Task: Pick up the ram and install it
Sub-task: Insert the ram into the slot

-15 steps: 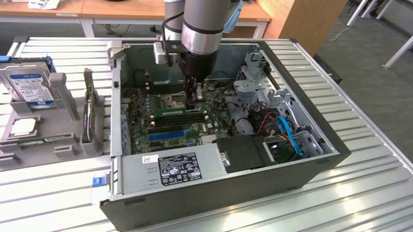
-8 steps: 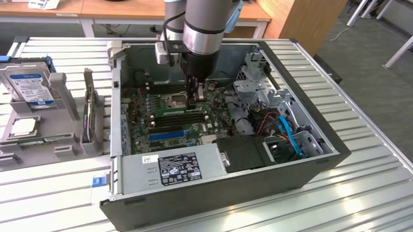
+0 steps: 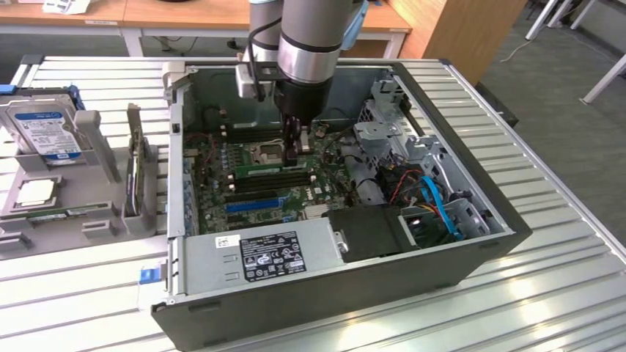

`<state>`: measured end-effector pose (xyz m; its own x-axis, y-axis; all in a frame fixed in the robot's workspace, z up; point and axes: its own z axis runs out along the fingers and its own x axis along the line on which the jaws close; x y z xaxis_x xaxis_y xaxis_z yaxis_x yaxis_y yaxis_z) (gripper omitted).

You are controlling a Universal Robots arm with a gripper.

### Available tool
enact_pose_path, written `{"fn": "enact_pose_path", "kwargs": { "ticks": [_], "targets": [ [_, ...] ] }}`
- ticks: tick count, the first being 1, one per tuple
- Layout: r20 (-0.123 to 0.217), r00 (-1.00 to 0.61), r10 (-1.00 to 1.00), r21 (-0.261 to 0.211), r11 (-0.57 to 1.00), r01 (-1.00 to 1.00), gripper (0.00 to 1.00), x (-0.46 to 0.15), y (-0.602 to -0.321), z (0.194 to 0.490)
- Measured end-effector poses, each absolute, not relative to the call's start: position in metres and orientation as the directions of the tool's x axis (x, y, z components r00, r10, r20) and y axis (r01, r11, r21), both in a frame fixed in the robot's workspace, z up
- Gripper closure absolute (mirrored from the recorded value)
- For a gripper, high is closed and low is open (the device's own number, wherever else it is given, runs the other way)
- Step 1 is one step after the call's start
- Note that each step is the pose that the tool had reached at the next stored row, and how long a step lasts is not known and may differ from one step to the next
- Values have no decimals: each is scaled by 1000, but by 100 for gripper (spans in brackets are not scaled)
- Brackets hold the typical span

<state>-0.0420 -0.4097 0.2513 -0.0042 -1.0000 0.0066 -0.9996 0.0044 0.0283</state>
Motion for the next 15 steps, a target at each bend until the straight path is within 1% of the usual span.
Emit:
{"fn": "enact_pose_path", "kwargs": {
  "ticks": [15],
  "targets": [
    [7,-8,-1000,28,8,-1000,88,-42,-410,247]
  ]
}}
